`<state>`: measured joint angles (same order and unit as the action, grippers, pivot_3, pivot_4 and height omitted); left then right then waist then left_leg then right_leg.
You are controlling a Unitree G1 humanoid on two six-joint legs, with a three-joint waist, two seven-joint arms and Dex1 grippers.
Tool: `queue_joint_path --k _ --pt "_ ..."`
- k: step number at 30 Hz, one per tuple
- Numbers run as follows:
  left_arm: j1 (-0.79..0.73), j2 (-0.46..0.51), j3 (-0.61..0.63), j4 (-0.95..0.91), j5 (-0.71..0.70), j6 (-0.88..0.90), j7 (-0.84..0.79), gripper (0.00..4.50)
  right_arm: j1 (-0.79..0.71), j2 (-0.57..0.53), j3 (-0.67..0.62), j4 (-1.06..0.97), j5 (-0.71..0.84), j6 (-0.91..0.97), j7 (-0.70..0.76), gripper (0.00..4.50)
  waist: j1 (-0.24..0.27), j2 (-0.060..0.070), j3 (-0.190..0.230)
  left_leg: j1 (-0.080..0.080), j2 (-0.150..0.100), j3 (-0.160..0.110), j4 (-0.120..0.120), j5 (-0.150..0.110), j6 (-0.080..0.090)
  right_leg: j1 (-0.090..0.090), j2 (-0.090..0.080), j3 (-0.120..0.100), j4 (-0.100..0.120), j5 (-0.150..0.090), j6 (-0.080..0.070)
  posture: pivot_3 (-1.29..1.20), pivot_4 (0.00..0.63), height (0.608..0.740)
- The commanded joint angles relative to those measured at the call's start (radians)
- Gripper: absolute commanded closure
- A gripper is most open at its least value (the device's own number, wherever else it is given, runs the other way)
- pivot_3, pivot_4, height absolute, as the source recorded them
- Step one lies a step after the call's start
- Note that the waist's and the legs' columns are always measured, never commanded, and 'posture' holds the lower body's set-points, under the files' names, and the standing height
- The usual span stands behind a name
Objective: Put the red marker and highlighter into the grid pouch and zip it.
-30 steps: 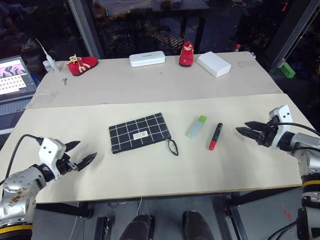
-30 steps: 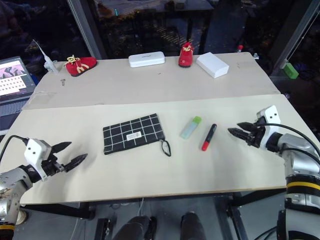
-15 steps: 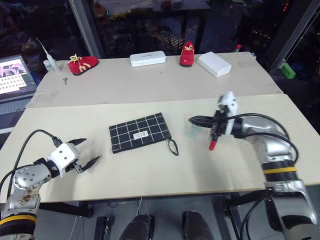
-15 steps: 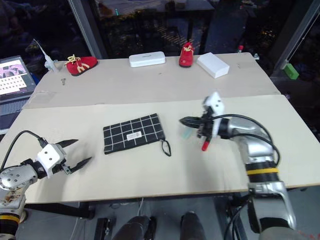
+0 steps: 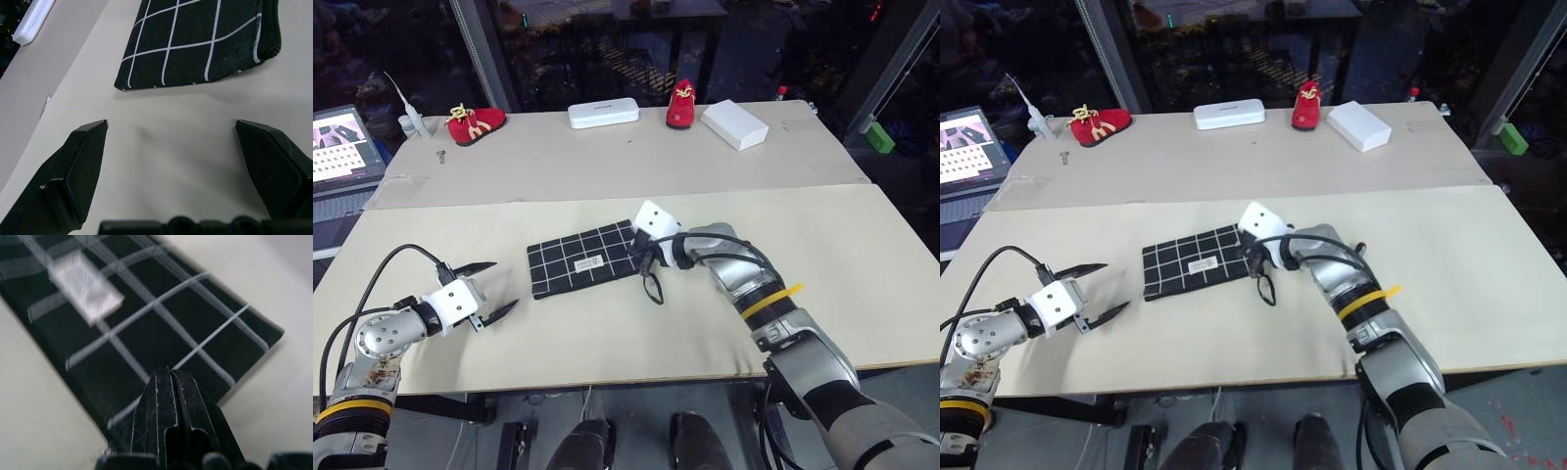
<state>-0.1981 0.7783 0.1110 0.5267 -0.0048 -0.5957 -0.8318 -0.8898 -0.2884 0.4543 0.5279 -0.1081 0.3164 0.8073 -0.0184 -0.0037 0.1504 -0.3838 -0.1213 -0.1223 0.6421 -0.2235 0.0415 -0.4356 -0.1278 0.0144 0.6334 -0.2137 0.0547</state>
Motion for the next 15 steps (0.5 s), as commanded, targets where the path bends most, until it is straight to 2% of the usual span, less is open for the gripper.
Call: queue_joint_path --k 1,3,6,15 --pt "-0.037 -0.021 -0.047 0.027 0.018 -0.033 -0.004 0.0 0.012 -0.022 0.101 0.058 -0.134 -0.145 -0.015 4.46 0.0 0.0 0.0 0.001 0.0 0.0 0.0 0.0 0.0 0.0 0.0 0.0 0.0 0.0 0.0 0.0 0.15 0.74" --pt "-0.061 -0.032 -0.071 0.044 0.034 -0.056 -0.001 0.0 0.018 -0.014 0.104 0.092 -0.155 -0.159 -0.029 4.46 0.002 0.0 -0.001 0.005 0.0 0.0 0.0 0.0 0.0 0.001 0.0 -0.001 -0.001 0.0 0.0 0.0 0.15 0.74" --pt "-0.117 -0.055 -0.116 0.107 0.088 -0.113 0.032 0.0 0.016 -0.008 0.076 0.102 -0.153 -0.181 -0.033 4.46 0.003 -0.001 -0.003 0.016 0.0 0.0 0.0 -0.001 0.001 0.014 0.0 -0.001 -0.003 0.0 0.001 0.0 0.15 0.74" --pt "-0.28 -0.113 -0.206 0.33 0.188 -0.262 0.123 0.0 -0.005 -0.004 0.026 0.122 -0.147 -0.186 -0.032 4.46 0.006 -0.003 -0.006 0.017 0.0 0.0 0.0 -0.001 0.001 0.015 0.001 0.0 -0.002 0.0 0.001 0.0 0.15 0.74"
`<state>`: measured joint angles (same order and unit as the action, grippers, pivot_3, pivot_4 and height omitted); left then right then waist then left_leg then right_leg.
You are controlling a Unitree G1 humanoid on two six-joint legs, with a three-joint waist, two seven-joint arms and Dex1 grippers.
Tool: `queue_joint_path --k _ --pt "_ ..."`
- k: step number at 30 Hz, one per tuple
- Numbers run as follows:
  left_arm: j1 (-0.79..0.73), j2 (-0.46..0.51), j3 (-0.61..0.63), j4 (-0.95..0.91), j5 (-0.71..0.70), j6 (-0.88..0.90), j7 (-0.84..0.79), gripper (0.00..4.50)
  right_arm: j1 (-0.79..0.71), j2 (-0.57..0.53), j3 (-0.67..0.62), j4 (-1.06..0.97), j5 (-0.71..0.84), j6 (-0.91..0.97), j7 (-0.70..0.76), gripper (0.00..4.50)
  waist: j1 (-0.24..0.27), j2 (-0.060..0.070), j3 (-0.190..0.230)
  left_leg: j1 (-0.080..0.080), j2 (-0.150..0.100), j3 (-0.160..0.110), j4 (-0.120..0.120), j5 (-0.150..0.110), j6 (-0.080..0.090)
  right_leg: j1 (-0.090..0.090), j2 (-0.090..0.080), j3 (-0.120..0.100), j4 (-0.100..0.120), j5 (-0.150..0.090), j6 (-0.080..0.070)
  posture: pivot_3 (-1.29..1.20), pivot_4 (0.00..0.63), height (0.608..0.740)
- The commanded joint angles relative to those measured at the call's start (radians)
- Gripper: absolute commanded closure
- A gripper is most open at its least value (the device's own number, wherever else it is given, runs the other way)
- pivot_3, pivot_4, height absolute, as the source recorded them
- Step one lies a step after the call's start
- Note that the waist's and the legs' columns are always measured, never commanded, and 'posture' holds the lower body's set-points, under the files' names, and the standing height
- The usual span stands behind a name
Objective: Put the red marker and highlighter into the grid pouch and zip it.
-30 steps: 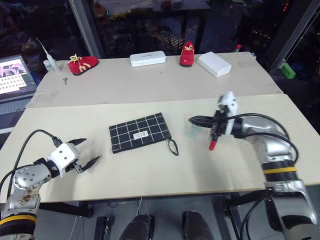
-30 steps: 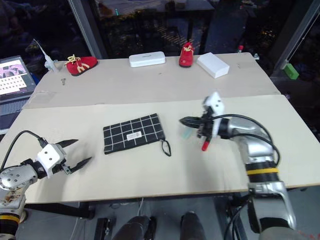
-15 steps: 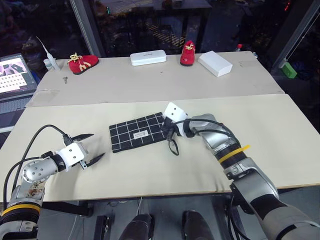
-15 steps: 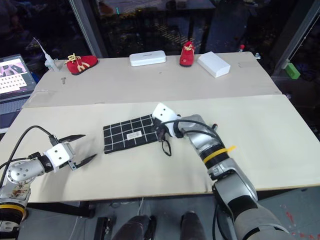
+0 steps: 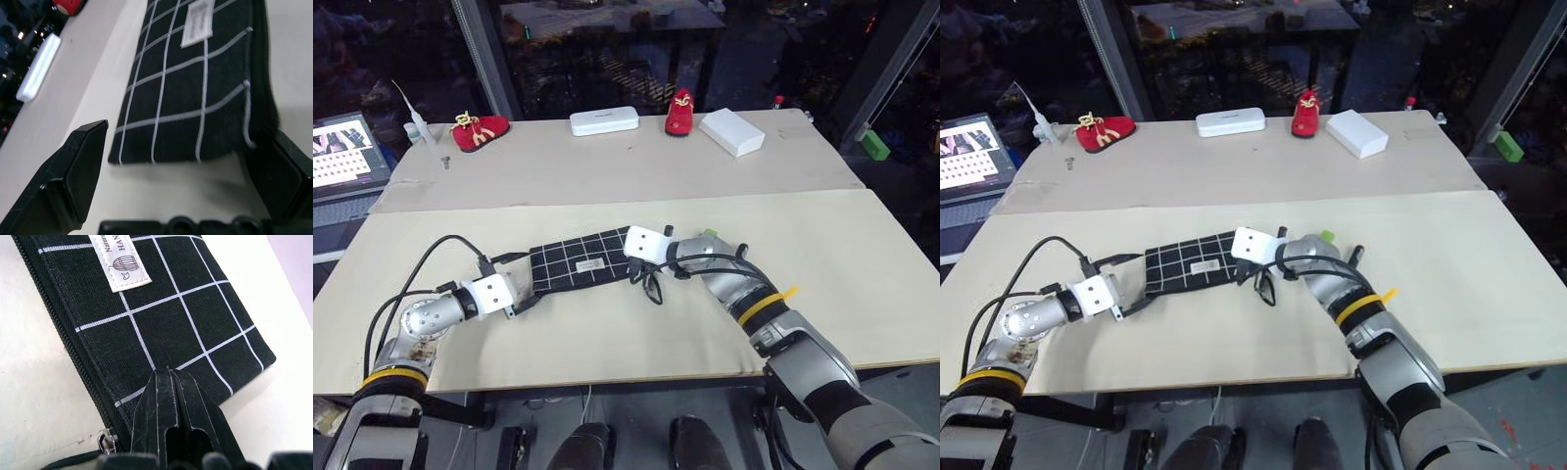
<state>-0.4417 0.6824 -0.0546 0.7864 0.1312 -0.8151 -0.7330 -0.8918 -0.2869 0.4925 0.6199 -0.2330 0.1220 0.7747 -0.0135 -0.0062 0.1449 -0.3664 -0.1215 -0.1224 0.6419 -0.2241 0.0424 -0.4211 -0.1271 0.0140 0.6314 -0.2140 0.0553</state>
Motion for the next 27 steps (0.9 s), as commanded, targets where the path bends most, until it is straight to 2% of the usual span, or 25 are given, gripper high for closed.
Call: queue_joint_path --k 1,8,10,11,12,18,21,22,24,27 --pt "-0.059 -0.028 -0.052 0.093 0.065 -0.06 0.041 0.0 -0.002 -0.007 -0.014 0.03 -0.024 0.008 0.0 4.46 0.002 0.0 0.0 0.0 0.0 0.0 0.0 0.0 0.0 0.0 0.0 0.0 0.0 0.0 0.0 0.0 0.15 0.74" --pt "-0.121 -0.066 -0.099 0.189 0.078 -0.12 0.043 0.0 0.01 -0.011 -0.026 0.018 -0.022 0.016 0.006 4.46 0.002 0.0 0.0 -0.001 -0.001 0.0 0.0 0.0 0.0 0.0 0.0 0.0 0.0 0.0 0.0 0.0 0.15 0.74" --pt "-0.128 -0.071 -0.104 0.207 0.069 -0.126 0.031 0.52 0.009 -0.009 -0.032 0.021 -0.02 0.017 0.006 4.5 0.003 0.0 0.0 -0.001 -0.001 0.0 0.0 0.0 0.0 0.0 0.0 0.0 0.0 0.0 0.0 0.0 0.15 0.74" --pt "-0.13 -0.073 -0.107 0.212 0.065 -0.13 0.026 0.59 0.008 -0.01 -0.034 0.023 -0.019 0.016 0.008 4.5 0.003 0.0 0.0 -0.001 -0.001 -0.001 0.0 0.0 0.0 0.0 0.0 0.0 0.0 0.0 0.0 0.0 0.15 0.74" --pt "-0.132 -0.074 -0.108 0.216 0.061 -0.133 0.023 1.1 0.007 -0.011 -0.034 0.024 -0.019 0.015 0.011 4.5 0.003 0.0 0.0 -0.001 -0.001 -0.001 0.0 0.0 0.0 0.0 0.0 0.0 0.0 0.0 0.0 0.0 0.15 0.74" --pt "-0.125 -0.103 -0.094 0.212 -0.008 -0.114 -0.039 3.31 0.005 -0.006 -0.062 0.028 0.008 0.008 0.032 4.5 0.002 0.0 0.0 -0.002 -0.001 -0.001 0.0 0.0 0.0 0.0 0.0 0.0 0.0 0.0 0.0 0.0 0.15 0.74" --pt "-0.111 -0.118 -0.081 0.181 -0.061 -0.072 -0.087 4.23 -0.003 -0.002 -0.077 0.047 0.017 0.01 0.035 4.5 0.001 0.0 0.0 -0.003 -0.001 -0.001 0.0 0.0 0.0 0.0 0.0 0.0 0.0 0.0 0.0 0.0 0.15 0.74" --pt "-0.106 -0.119 -0.079 0.169 -0.073 -0.055 -0.102 4.43 -0.007 0.0 -0.084 0.057 0.021 0.011 0.036 4.5 0.001 0.0 0.0 -0.003 -0.001 -0.001 0.0 0.0 0.001 0.0 0.0 0.0 0.0 0.0 0.0 0.0 0.15 0.74" --pt "-0.09 -0.119 -0.077 0.137 -0.094 -0.013 -0.135 4.43 -0.019 0.003 -0.097 0.081 0.026 0.005 0.036 4.5 -0.001 0.0 0.0 -0.003 -0.001 -0.001 0.0 0.0 0.001 0.0 0.0 0.0 0.0 0.0 0.0 0.0 0.15 0.74" --pt "-0.057 -0.117 -0.072 0.078 -0.128 0.043 -0.172 4.5 -0.046 0.021 -0.16 0.105 0.086 0.028 0.047 3.75 -0.004 0.0 0.0 -0.003 -0.001 0.0 0.0 0.0 0.001 0.0 0.0 0.0 0.0 0.0 0.0 0.0 0.15 0.74"
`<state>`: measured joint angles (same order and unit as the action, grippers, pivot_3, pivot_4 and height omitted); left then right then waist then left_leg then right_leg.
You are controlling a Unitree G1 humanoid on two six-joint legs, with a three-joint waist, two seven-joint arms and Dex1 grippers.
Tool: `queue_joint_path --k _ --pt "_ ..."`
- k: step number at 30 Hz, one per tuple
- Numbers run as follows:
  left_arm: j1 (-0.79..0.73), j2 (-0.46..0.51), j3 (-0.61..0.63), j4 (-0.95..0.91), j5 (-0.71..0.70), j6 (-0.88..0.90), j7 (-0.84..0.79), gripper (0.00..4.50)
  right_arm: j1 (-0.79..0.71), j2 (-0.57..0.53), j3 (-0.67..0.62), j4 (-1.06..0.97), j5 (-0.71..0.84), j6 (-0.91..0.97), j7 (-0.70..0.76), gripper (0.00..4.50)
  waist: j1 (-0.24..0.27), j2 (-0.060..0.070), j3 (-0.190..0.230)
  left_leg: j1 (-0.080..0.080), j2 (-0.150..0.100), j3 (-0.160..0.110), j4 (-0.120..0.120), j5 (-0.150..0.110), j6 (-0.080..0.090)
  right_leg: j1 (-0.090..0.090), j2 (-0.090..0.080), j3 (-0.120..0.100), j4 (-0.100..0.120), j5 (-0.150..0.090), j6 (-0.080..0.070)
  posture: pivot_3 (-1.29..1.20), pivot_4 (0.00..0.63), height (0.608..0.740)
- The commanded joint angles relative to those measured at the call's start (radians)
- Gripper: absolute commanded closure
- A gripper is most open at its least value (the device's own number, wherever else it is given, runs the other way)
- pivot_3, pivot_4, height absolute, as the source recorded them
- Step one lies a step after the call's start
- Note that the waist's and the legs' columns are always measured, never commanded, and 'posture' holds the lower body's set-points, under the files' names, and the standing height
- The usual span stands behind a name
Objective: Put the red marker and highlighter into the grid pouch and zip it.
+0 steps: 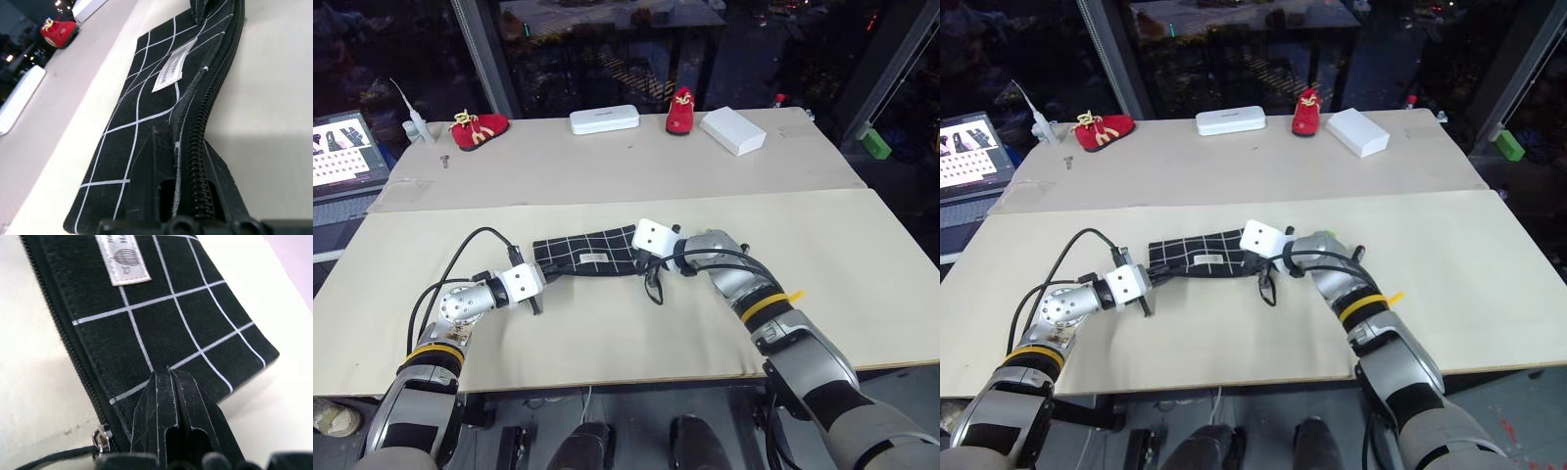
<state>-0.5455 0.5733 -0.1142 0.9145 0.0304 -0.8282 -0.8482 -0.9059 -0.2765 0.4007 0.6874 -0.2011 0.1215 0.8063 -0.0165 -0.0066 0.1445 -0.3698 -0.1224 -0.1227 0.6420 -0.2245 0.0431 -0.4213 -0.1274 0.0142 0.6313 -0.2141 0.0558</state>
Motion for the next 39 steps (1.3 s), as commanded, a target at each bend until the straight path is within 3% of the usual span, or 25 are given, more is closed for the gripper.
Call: queue_joint_path --k 1,3,9,16,20,25,39 --pt "0.057 -0.008 -0.007 -0.07 -0.038 0.08 -0.06 4.5 -0.05 0.022 -0.109 0.039 0.101 0.061 0.035 3.25 -0.002 0.0 0.0 0.0 0.0 0.0 0.0 0.0 0.0 0.0 0.0 0.0 0.0 0.0 0.0 0.0 0.15 0.74" --pt "0.075 -0.007 0.003 -0.107 -0.054 0.127 -0.062 4.5 -0.083 0.033 -0.171 0.043 0.165 0.092 0.06 2.82 -0.005 0.0 0.0 -0.001 0.0 0.0 0.0 0.0 0.0 -0.001 0.0 0.0 0.0 0.0 0.0 0.0 0.15 0.74" --pt "0.145 -0.053 0.089 -0.309 -0.153 0.391 0.032 4.5 -0.248 -0.056 -0.402 0.05 0.387 0.354 0.155 0.67 -0.012 0.001 0.001 -0.006 0.0 0.0 0.0 0.0 0.0 -0.005 0.0 0.001 0.0 0.0 0.0 0.0 0.15 0.74" --pt "0.203 -0.119 0.14 -0.578 -0.191 0.721 0.187 4.5 -0.075 -0.161 -0.329 -0.17 0.375 0.479 0.21 0.67 0.001 0.0 0.0 -0.013 0.001 -0.004 0.0 -0.003 0.0 -0.008 0.001 -0.001 -0.002 0.0 0.0 0.0 0.15 0.74" --pt "0.203 -0.147 0.145 -0.66 -0.203 0.828 0.222 4.5 0.001 -0.129 -0.289 -0.225 0.356 0.52 0.139 0.67 -0.015 0.0 0.0 -0.02 0.001 -0.001 0.002 -0.002 -0.002 -0.017 0.0 0.002 0.001 0.0 0.0 0.0 0.15 0.74" --pt "0.193 -0.156 0.145 -0.674 -0.197 0.862 0.229 4.5 -0.002 -0.05 -0.291 -0.208 0.355 0.54 0.042 0.67 -0.028 0.0 0.0 -0.018 0.002 0.0 0.002 -0.001 -0.003 -0.016 0.002 0.002 0.001 0.002 -0.003 0.0 0.15 0.74" --pt "0.199 -0.171 0.139 -0.693 -0.194 0.882 0.231 4.5 -0.169 0.082 -0.305 0.177 0.293 0.312 -0.112 0.67 -0.027 0.0 0.0 -0.017 0.003 -0.001 0.002 0.0 -0.004 -0.016 0.004 0.002 0.001 0.003 -0.004 0.0 0.15 0.74"
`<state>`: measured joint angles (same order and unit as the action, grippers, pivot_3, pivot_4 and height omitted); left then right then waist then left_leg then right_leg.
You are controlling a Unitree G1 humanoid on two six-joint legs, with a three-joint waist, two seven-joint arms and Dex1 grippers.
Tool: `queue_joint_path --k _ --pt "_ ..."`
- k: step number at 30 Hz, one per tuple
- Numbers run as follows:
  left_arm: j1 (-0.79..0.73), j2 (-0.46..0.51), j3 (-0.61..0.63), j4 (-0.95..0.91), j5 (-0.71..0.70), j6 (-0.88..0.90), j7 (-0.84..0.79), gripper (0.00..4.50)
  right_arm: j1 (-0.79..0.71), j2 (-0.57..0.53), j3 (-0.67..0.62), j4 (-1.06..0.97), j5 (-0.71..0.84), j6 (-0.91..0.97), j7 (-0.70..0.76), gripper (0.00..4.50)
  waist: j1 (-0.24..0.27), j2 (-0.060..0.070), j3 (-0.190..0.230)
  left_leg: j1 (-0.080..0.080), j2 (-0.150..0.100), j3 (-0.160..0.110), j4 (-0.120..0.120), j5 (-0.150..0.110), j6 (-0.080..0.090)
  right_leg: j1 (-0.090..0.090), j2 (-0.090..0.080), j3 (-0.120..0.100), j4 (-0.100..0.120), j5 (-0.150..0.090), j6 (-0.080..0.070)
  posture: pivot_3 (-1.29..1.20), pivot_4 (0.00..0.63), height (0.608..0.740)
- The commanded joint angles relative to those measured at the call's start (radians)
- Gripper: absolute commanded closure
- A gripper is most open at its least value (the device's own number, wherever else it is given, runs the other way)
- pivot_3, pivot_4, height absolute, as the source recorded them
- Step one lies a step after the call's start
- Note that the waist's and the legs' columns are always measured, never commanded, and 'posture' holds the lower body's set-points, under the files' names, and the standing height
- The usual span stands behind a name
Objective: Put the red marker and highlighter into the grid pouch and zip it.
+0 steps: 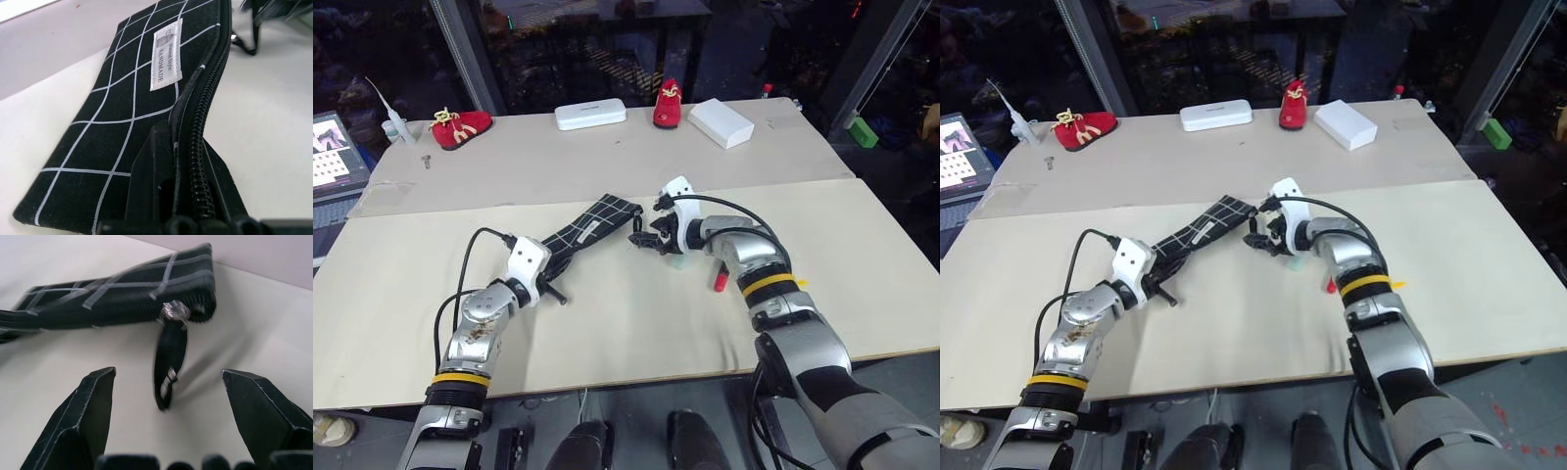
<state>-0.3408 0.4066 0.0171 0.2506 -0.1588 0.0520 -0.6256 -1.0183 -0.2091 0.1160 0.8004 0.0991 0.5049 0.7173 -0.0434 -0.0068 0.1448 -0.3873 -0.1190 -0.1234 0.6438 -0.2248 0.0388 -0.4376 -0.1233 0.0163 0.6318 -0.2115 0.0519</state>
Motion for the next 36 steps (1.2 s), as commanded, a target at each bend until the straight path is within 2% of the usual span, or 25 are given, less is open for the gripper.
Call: queue_joint_path --k 1,5,8,13,17,21,28,36 --pt "-0.005 -0.005 0.008 -0.03 -0.005 0.003 0.009 4.5 -0.068 0.021 -0.025 0.091 -0.009 -0.085 -0.028 0.67 -0.001 0.0 0.0 0.0 0.0 0.0 0.0 0.0 0.0 0.0 0.0 0.0 0.0 0.0 0.0 0.0 0.15 0.74" --pt "0.001 -0.007 0.014 -0.038 -0.009 0.012 0.014 4.5 -0.091 0.036 -0.032 0.154 -0.015 -0.159 -0.018 1.65 -0.003 0.0 0.0 0.0 0.0 0.0 0.0 0.0 0.0 0.0 0.0 0.0 0.0 0.0 0.0 0.0 0.15 0.74" --pt "0.0 -0.007 0.018 -0.037 -0.009 0.015 0.018 4.5 -0.084 0.035 -0.022 0.159 -0.02 -0.189 0.02 2.8 -0.002 0.0 0.0 0.0 0.0 0.0 0.0 0.0 0.0 0.0 0.0 0.0 0.0 0.0 0.0 0.0 0.15 0.74" --pt "-0.004 -0.009 0.018 -0.034 -0.008 0.015 0.023 4.5 -0.074 0.032 -0.017 0.149 -0.026 -0.205 0.06 4.42 -0.003 0.0 0.0 0.0 0.0 0.0 0.0 0.0 0.0 0.0 0.0 0.0 0.001 0.0 0.0 0.0 0.15 0.74" --pt "-0.01 -0.011 0.019 -0.021 -0.008 0.008 0.027 4.5 -0.071 0.035 -0.005 0.136 -0.046 -0.192 0.07 4.42 -0.003 0.0 0.0 0.0 0.0 0.0 0.0 0.0 0.0 0.0 0.001 0.0 0.001 0.0 0.0 0.0 0.15 0.74" --pt "-0.011 -0.012 0.021 -0.024 -0.01 0.013 0.032 4.5 -0.023 0.047 0.065 0.046 -0.078 -0.172 0.138 4.42 -0.003 0.0 0.0 0.0 0.0 0.0 0.0 0.0 0.0 0.0 0.001 0.0 0.001 0.0 0.0 0.0 0.15 0.74" --pt "-0.015 -0.022 0.019 -0.013 -0.01 0.01 0.034 4.5 0.035 0.15 0.2 -0.112 -0.139 -0.155 0.152 4.42 -0.008 0.0 0.0 0.001 0.0 0.0 0.0 0.0 -0.001 -0.001 0.001 0.001 0.002 0.0 0.0 0.0 0.15 0.74" --pt "-0.031 -0.032 0.013 0.004 -0.005 0.006 0.024 4.5 -0.017 0.263 0.203 -0.213 -0.091 -0.077 0.18 4.42 -0.005 0.0 0.0 0.001 0.002 -0.001 0.001 0.0 -0.001 -0.001 0.002 0.0 0.009 0.0 -0.001 0.0 0.15 0.74"
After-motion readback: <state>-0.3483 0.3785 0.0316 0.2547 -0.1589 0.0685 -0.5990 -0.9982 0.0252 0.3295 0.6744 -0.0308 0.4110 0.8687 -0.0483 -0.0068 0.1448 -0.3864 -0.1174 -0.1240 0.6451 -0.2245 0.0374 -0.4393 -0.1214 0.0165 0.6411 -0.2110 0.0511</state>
